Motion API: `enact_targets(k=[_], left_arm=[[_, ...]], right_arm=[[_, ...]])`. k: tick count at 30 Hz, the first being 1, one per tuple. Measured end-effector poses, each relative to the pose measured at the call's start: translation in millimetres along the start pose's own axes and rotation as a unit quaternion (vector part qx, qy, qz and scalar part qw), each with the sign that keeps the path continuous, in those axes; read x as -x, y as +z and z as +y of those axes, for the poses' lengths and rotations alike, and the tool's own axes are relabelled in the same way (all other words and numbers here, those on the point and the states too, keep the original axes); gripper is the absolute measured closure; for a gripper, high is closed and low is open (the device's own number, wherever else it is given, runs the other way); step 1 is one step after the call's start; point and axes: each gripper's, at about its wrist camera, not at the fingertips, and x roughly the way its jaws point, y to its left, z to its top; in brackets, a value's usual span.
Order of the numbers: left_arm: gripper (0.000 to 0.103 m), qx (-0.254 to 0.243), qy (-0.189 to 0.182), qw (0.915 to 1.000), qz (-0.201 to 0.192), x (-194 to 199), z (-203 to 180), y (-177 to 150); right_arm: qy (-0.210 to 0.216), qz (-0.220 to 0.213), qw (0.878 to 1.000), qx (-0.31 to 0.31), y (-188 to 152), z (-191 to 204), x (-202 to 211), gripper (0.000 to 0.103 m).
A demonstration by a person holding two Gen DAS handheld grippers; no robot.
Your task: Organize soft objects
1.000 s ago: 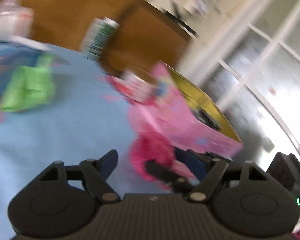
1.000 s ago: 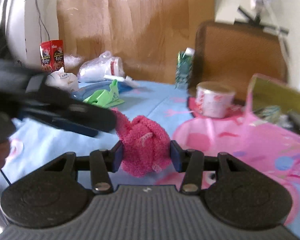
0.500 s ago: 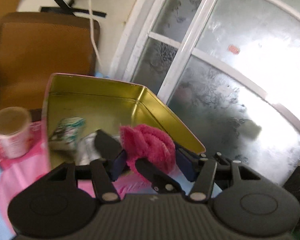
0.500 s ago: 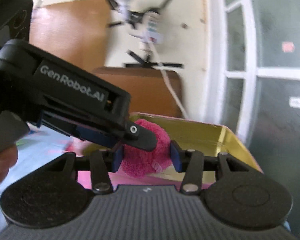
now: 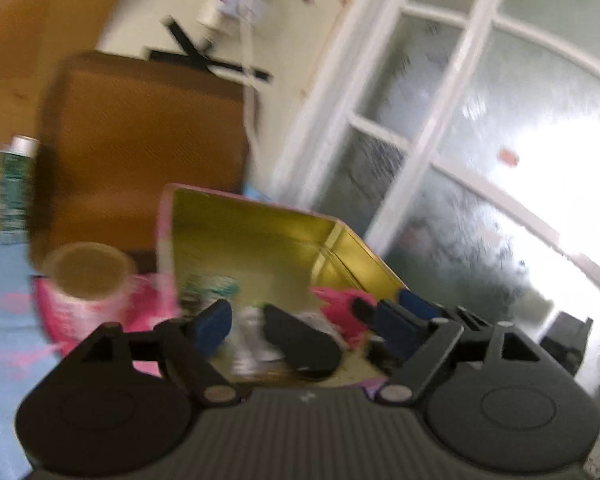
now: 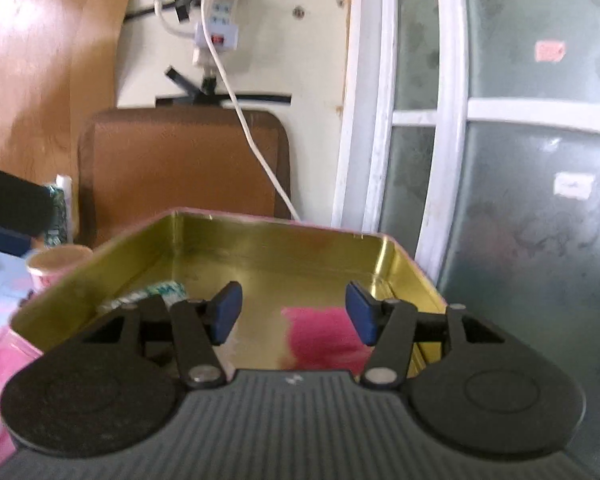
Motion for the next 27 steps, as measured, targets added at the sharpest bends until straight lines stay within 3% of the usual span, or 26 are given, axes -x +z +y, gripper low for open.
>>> enact_targets(k=[4, 7, 11, 15, 18, 22, 24, 26, 27], left_arm=[[0.021, 0.023, 0.033, 0.9991, -0.016, 47.9, 41.8, -17.2], [0.021, 0.030, 0.083, 0.9960, -0.010, 89.5, 83.0, -50.6], [0.022, 0.068, 0.159, 0.9849, 0.005, 142.1, 142.2, -89.4], [0.021, 0.103, 0.233, 0.9668, -0.018, 190.3, 191.0, -112.7], [0.022, 0.143, 0.222, 0.9633, -0.048, 212.6, 216.9, -122.4], [0.022, 0.170, 0.193, 0.9619, -0.093, 225.4, 228.1, -126.1], [0.022, 0.181, 0.187, 0.9590, -0.112, 231.6, 230.5, -129.5], [0.022, 0.193, 0.176, 0.9573, -0.123, 234.4, 234.1, -130.3], [0.022, 0.195, 0.175, 0.9566, -0.127, 235.2, 234.2, -130.3]], right_arm=[[0.066, -0.014, 0.998, -0.015, 3.5, 16.5, 25.7, 0.043], [0.139, -0.006, 0.990, -0.024, 10.3, 46.6, 37.6, 0.043], [0.272, 0.038, 0.961, -0.023, 22.0, 111.1, 27.7, 0.044], [0.331, 0.090, 0.939, -0.011, 34.8, 193.5, -14.2, 0.044], [0.376, 0.170, 0.908, -0.069, 45.7, 249.1, -68.0, 0.044], [0.349, 0.282, 0.875, -0.181, 42.9, 299.4, -143.8, 0.043], [0.336, 0.337, 0.839, -0.262, 32.1, 307.6, -179.8, 0.045], [0.319, 0.368, 0.817, -0.309, 20.8, 316.1, -196.6, 0.054], [0.315, 0.379, 0.813, -0.311, 18.5, 321.9, -203.0, 0.072]])
